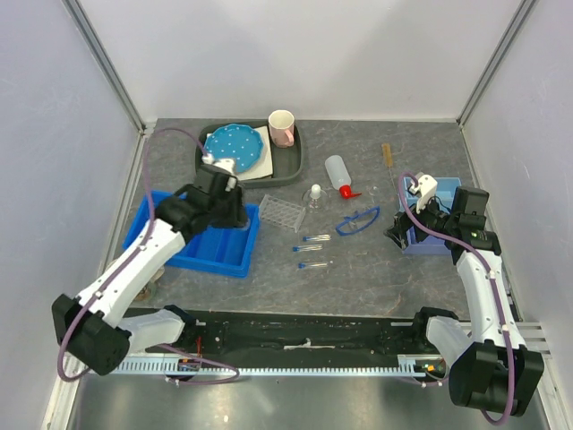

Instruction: Organize the chemistry lab equipment

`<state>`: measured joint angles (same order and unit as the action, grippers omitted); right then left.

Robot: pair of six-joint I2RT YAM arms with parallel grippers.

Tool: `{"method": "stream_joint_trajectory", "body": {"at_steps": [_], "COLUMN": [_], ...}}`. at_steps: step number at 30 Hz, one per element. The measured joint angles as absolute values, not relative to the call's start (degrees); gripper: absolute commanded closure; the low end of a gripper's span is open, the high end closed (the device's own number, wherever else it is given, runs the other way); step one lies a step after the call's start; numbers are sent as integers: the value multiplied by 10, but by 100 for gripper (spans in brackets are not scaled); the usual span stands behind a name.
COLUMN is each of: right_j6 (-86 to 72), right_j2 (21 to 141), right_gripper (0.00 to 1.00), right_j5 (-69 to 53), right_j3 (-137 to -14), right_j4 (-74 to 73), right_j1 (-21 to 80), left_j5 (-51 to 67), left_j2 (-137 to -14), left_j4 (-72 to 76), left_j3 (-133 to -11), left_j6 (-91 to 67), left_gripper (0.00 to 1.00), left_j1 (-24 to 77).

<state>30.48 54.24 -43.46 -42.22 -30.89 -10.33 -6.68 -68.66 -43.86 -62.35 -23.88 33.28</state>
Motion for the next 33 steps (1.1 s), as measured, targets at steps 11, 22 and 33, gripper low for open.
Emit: {"method": "stream_joint_trajectory", "body": {"at_steps": [11,22,33], "right_j6": [305,305,305], "right_j2": [542,542,540], "right_gripper": [2,2,2], "right_j5": [-436,-439,-439], "right_j3": [-422,-422,-421], "right_j4": [-309,-309,-309], "right_j1": [-102,-98,-96], "left_j5": [-56,-86,-110], "left_j2": [-697,-773,-853], "left_j4": [-439,-386,-348], "left_j3": [-623,-622,-622], "left_j6": [-172,-155,-149], "left_gripper": [81,81,78], "left_j1": [99,18,-17]}}
